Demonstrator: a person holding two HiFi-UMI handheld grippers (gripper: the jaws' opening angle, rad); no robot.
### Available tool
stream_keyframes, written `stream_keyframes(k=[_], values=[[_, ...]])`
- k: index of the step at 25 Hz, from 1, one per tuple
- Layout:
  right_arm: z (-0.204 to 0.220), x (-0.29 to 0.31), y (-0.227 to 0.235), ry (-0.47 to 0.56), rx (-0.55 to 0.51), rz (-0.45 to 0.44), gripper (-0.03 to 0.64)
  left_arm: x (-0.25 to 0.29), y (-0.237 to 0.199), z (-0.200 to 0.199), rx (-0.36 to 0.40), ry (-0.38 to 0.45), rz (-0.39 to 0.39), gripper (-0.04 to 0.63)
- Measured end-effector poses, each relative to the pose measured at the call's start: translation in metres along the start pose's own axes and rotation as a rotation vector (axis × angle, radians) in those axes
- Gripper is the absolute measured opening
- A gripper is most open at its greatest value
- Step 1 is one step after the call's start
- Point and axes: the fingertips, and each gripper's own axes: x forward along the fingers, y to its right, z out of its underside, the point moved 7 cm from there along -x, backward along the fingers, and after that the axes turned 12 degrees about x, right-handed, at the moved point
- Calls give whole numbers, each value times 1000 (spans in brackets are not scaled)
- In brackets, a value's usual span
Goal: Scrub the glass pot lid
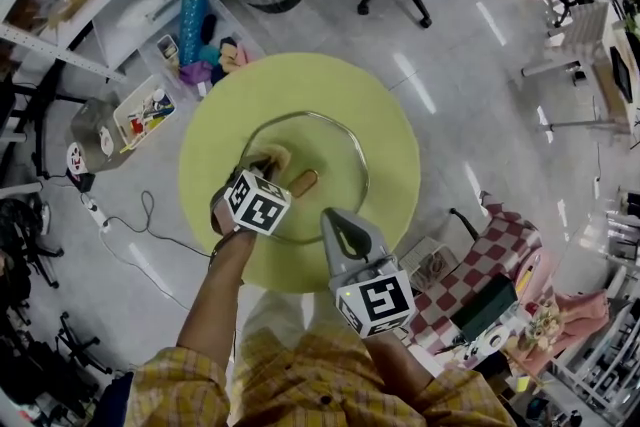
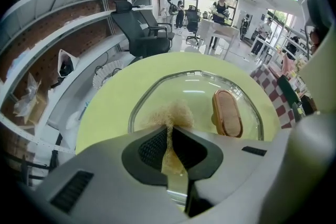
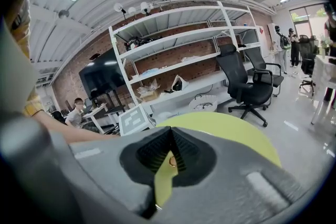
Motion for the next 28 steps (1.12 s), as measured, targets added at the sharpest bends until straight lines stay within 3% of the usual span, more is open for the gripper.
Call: stream_keyframes(k=[4,14,22,28], values=[[1,-2,0,-3,1,0,-3,1,9,-6,46,9,31,37],[-1,-8,0,3,1,-9,-3,-1,22,-14,59,36,123,37],[-1,-8,0,0,1,-17,-2,-2,23,-17,86,26,154,37],[-1,-7,2,-3,3,-19,-2,1,28,-19,140,1,132,37]])
